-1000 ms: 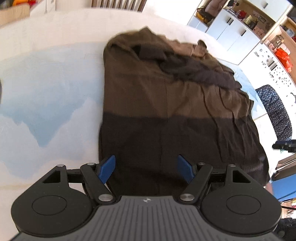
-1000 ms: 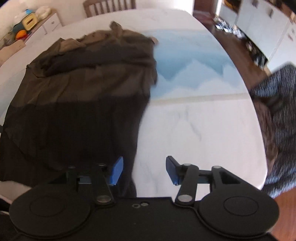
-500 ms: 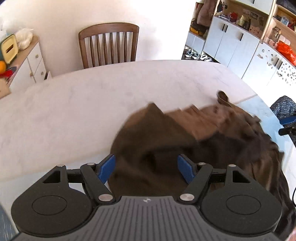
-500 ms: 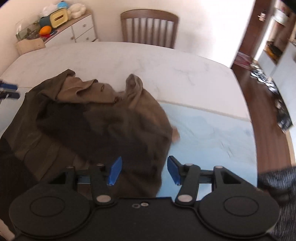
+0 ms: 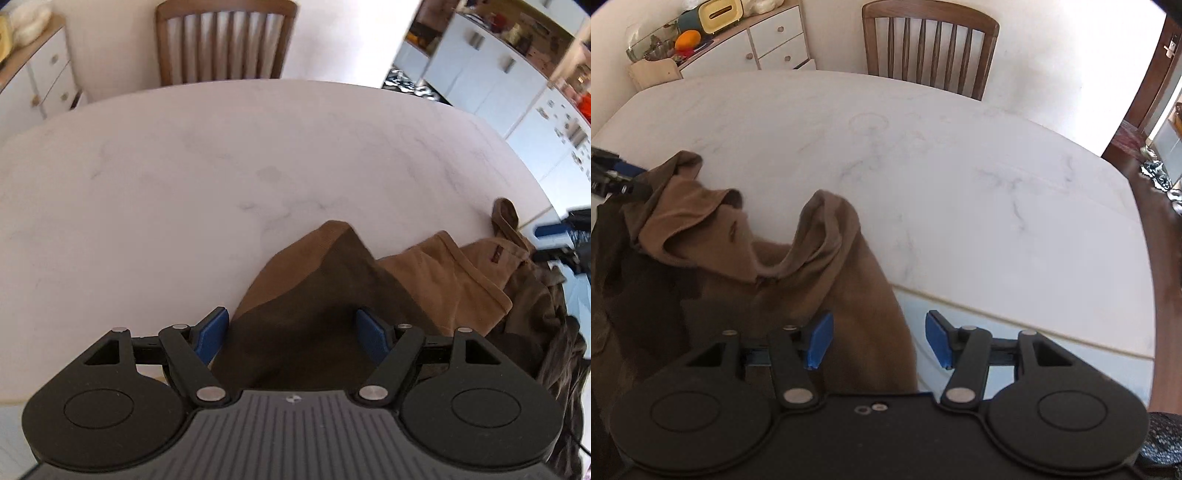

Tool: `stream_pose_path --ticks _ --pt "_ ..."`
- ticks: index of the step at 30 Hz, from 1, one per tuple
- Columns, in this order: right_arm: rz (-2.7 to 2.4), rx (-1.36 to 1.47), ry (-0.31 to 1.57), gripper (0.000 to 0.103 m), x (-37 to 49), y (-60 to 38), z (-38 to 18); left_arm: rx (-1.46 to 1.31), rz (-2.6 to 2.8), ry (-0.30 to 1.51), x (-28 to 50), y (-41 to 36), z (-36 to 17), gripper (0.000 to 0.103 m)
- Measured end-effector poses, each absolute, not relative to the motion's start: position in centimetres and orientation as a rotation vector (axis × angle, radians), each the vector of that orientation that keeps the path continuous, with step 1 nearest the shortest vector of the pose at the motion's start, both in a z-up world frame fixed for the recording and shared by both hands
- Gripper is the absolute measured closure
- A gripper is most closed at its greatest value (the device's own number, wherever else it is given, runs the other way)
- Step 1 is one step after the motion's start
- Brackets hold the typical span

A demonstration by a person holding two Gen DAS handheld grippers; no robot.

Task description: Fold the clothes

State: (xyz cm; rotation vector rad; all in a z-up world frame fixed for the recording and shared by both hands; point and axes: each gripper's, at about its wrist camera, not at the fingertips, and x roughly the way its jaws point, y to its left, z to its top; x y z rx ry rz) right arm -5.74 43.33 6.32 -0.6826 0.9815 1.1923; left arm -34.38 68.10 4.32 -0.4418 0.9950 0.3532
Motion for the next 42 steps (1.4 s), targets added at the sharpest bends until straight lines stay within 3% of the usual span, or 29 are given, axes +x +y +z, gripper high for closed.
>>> stream_pose_path --ticks 6,8,10,13,16,26,36,41,42 --pt "1.219 -0.673 1.001 0.000 -5.7 44.4 5.2 -0.373 0.358 1.019 -33.7 66.3 3.7 0.019" --pt "1.228 -0.684 1.000 0.000 -6.0 44.6 5.3 -0.343 0.349 1.018 -33.3 65.4 3.8 0.032" --pt "1.231 -0.703 0.992 0.000 -6.6 44.7 5.3 -0.318 0.347 1.018 -32.5 64.8 3.8 0.071" --pt "1.232 -0.750 0.962 0.000 -8.0 44.8 5.4 -0.300 0.360 1.013 -32.5 63.7 3.6 0.086" --pt "1.267 -0.800 0.925 0.000 -9.5 44.8 5.8 -0.254 0.408 0.988 -33.0 63.4 3.8 0.093" --pt "1.012 -0.762 0.689 0.000 -4.1 47.9 8.9 -0.305 0.679 0.825 -34.9 70.4 6.0 0.095" --pt "0.972 -0.698 0.721 0.000 -1.8 52.7 6.9 -0.362 0.721 0.859 -33.7 72.6 4.9 0.094" --pt "1.080 -0.717 0.683 0.000 -4.6 50.4 9.1 -0.364 0.625 0.849 -34.9 70.0 6.6 0.089" --pt "1.106 -0.730 0.677 0.000 -5.2 49.7 9.4 -0.360 0.599 0.852 -34.9 69.3 6.9 0.082"
